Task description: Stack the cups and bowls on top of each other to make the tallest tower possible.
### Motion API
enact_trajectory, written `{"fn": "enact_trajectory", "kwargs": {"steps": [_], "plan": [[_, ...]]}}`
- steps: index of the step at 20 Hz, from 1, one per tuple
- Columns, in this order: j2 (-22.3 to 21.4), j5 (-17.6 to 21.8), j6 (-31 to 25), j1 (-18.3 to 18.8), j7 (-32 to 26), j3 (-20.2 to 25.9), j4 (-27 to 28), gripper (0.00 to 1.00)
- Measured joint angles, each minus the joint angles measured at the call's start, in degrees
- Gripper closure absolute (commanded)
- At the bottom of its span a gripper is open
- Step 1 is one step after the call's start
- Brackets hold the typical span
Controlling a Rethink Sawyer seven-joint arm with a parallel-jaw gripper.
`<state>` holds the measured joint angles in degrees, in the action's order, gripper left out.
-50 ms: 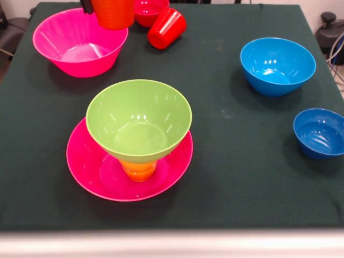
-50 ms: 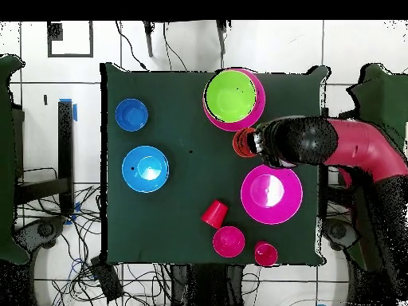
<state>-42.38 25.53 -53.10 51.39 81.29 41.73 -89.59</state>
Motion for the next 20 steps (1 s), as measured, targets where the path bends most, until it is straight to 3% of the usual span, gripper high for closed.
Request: {"fn": "enact_trajectory", "kwargs": {"steps": [10, 20], "plan": [[4.17, -0.11, -0.01, -4.81, 0.0, 0.0, 7.57, 1.0], [7.67, -0.13, -0.25, -6.39, 0.0, -0.02, 12.48, 1.0]]}}
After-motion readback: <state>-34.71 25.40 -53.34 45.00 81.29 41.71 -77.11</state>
